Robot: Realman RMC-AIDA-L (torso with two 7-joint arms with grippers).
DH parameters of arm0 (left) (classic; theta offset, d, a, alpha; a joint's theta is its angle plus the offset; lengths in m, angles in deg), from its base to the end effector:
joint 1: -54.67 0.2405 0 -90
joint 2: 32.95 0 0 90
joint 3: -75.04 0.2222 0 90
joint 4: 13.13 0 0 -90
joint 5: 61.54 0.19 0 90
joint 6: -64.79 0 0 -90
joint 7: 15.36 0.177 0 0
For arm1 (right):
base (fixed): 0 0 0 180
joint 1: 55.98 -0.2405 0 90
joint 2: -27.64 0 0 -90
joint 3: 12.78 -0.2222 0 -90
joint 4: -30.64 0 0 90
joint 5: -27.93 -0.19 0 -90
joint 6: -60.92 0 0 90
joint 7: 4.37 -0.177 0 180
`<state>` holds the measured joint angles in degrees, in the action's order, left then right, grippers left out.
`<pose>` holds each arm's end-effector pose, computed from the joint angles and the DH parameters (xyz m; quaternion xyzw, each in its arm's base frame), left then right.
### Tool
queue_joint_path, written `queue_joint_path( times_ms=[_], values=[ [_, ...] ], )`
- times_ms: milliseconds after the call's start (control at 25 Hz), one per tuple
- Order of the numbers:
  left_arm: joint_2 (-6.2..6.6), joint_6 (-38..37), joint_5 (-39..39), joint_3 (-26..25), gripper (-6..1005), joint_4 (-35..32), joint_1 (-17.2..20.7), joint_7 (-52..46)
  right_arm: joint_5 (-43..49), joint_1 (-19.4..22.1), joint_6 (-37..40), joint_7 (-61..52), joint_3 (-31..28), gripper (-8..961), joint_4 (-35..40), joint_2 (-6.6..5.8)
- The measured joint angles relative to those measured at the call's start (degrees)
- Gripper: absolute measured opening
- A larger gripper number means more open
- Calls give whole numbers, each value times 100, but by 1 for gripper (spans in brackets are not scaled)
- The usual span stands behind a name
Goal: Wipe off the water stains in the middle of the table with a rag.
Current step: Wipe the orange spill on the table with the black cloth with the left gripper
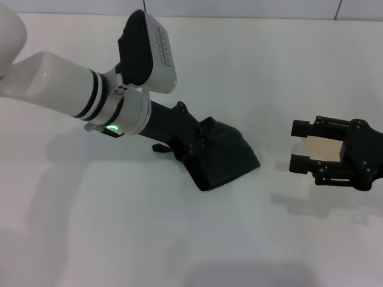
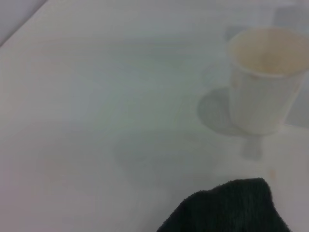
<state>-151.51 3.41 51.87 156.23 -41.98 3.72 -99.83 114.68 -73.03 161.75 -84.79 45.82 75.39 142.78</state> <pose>-0.1566 0.3508 -0.1082 -0.9974 -0.0194 0.0204 0.0669 0.1914 0.2581 0.0230 -0.9132 0.1735 0.3616 0.0718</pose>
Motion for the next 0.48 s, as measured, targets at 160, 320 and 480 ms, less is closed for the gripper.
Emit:
queue_joint_path(
  times_ms=[160,320,480],
  values=[
    [0,53,250,-169,36,-5,4,-47,2,6,44,0,2,752,-15,0],
    [-13,62,431,-324,36,-43,26,-60,2,16,52,0,2,752,-19,0],
    [-57,54,410,-311,37,-56,-62,-2,1,18,52,0,6,752,-19,0]
  ],
)
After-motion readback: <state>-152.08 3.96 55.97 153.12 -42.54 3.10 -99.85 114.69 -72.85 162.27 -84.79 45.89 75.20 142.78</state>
